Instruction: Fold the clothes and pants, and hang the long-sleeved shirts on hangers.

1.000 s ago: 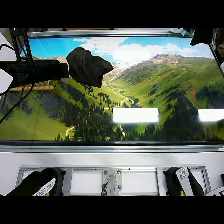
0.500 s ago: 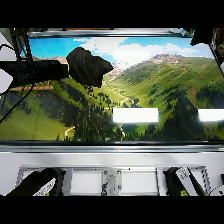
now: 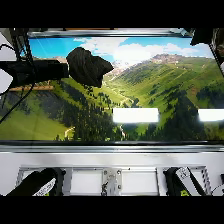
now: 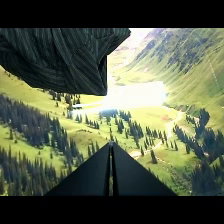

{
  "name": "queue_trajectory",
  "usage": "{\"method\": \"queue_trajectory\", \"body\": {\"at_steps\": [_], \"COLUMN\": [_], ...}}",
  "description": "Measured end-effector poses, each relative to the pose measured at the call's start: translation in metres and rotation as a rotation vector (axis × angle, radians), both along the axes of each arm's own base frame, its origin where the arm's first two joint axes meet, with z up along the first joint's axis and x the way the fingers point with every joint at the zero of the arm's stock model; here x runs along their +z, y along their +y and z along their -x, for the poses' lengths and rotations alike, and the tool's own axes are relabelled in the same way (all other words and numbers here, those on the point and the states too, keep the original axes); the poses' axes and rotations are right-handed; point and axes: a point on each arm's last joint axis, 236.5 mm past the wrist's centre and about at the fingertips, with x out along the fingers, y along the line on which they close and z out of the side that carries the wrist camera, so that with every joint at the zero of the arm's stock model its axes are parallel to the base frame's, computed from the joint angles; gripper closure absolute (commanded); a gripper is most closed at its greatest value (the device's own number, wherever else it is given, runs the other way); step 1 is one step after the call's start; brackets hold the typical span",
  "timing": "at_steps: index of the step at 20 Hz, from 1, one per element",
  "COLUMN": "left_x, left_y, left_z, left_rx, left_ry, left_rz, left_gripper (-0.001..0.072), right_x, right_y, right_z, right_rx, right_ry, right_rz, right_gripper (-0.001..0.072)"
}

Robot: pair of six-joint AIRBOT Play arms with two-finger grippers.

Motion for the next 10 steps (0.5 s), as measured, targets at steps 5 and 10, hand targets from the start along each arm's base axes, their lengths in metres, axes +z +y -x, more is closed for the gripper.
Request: {"method": "queue_trajectory", "body": {"at_steps": [5,10], "left_x": [0.000,0.000], "left_y": [0.000,0.000], "left_z": [0.000,0.000], "left_rx": [0.000,0.000], "left_ry": [0.000,0.000], "left_rz": [0.001,0.001], "left_gripper": [0.0696,0.0696], "right_x": [-0.003,0.001], "right_y": [-0.002,0.004], "right_z": [-0.005,-0.014], "right_rx": [0.021,0.065], "right_ry": [-0.010,-0.005], "right_rz": [-0.009,0.014], "right_gripper": [0.0671,0.0296]}}
